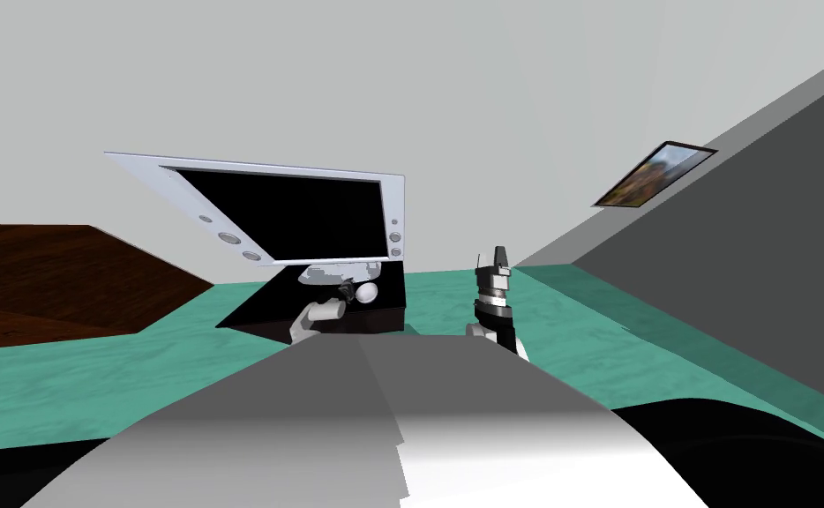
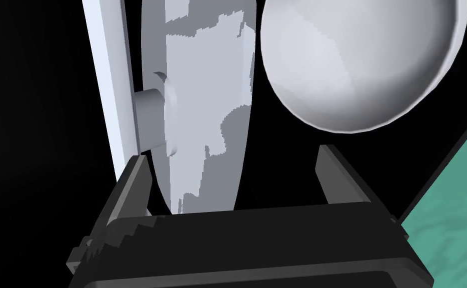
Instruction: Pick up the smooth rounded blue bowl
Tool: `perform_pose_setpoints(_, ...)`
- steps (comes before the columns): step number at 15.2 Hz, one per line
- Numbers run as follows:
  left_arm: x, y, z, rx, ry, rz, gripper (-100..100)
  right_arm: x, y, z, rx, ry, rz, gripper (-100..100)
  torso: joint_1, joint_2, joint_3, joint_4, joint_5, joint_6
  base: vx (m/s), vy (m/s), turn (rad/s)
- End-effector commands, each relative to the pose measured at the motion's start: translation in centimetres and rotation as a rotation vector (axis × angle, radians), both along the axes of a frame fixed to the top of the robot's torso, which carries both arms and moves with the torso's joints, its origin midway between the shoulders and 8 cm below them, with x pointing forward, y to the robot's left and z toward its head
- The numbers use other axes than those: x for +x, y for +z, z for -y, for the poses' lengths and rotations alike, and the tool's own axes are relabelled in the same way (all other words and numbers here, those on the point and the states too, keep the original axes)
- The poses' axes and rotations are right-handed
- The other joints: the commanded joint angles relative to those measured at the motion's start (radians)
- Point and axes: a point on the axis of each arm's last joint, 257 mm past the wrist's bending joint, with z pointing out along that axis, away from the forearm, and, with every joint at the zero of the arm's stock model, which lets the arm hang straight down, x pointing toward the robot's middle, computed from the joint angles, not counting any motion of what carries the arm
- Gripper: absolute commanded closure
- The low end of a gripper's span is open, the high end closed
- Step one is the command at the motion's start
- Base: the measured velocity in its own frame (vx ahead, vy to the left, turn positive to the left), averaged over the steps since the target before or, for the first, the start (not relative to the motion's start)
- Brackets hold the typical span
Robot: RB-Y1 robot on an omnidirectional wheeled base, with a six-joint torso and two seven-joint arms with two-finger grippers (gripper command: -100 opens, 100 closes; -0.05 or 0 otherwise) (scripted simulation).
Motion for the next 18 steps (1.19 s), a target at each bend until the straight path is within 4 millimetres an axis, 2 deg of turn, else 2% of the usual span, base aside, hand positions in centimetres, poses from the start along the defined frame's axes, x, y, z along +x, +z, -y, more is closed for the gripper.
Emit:
perform_pose_setpoints(1, -0.4, -2.0, 0.5, -0.036, 0.015, -0.066, -100, 0.0, 0.0, 0.0, 0.0, 0.0, 0.0, 0, 0.0, 0.0, 0.0, 0.0, 0.0, 0.0, 0.01, 0.013, 0.003)
perform_pose_setpoints(4, -1.3, -3.9, 1.0, -0.065, 0.028, -0.14, -100, 0.0, 0.0, 0.0, 0.0, 0.0, 0.0, 0, 0.0, -0.001, 0.0, 0.0, 0.0, 0.0, 0.014, 0.013, -0.003)
perform_pose_setpoints(5, -1.3, -3.9, 1.0, -0.065, 0.028, -0.14, -100, 0.0, 0.0, 0.0, 0.0, 0.0, 0.0, 0, 0.0, -0.001, 0.0, 0.0, 0.0, 0.0, 0.01, 0.009, -0.002)
perform_pose_setpoints(6, -1.7, -5.1, 1.5, -0.091, 0.037, -0.187, -100, 0.0, 0.0, 0.0, 0.0, 0.0, 0.0, 0, 0.0, 0.0, 0.0, 0.0, 0.0, 0.0, 0.012, 0.009, 0.001)
perform_pose_setpoints(7, -1.8, -5.2, 1.5, -0.092, 0.038, -0.194, -100, 0.0, 0.0, 0.0, 0.0, 0.0, 0.0, 0, 0.0, -0.001, 0.0, 0.0, 0.0, 0.0, 0.014, 0.01, -0.002)
perform_pose_setpoints(8, -2.1, -6.2, 2.0, -0.115, 0.046, -0.229, -100, 0.0, 0.0, 0.0, 0.0, 0.0, 0.0, 0, 0.0, -0.001, 0.0, 0.0, 0.0, 0.0, 0.018, 0.011, -0.003)
perform_pose_setpoints(10, -2.5, -6.5, 2.1, -0.117, 0.046, -0.247, -100, 0.0, 0.0, 0.0, 0.0, 0.0, 0.0, 0, 0.0, -0.001, 0.0, 0.0, 0.0, 0.0, 0.015, 0.01, -0.004)
perform_pose_setpoints(11, -3.0, -7.6, 2.7, -0.142, 0.054, -0.295, -100, 0.0, 0.0, 0.0, 0.0, 0.0, 0.0, 0, 0.0, -0.001, 0.0, 0.0, 0.0, 0.0, 0.014, 0.009, -0.001)
perform_pose_setpoints(12, -3.1, -7.6, 2.7, -0.142, 0.054, -0.296, -100, 0.0, 0.0, 0.0, 0.0, 0.0, 0.0, 0, 0.0, -0.001, 0.0, 0.0, 0.0, 0.0, 0.016, 0.009, -0.005)
perform_pose_setpoints(13, -3.6, -8.5, 3.4, -0.165, 0.061, -0.339, -100, 0.0, 0.0, 0.0, 0.0, 0.0, 0.0, 0, 0.0, -0.001, 0.0, 0.0, 0.0, 0.0, 0.023, 0.01, -0.005)
perform_pose_setpoints(18, -4.9, -10.2, 4.7, -0.207, 0.072, -0.43, -100, 0.0, 0.0, 0.0, 0.0, 0.0, 0.0, 0, 0.0, -0.002, -0.001, 0.0, 0.0, 0.0, 0.028, 0.011, -0.007)
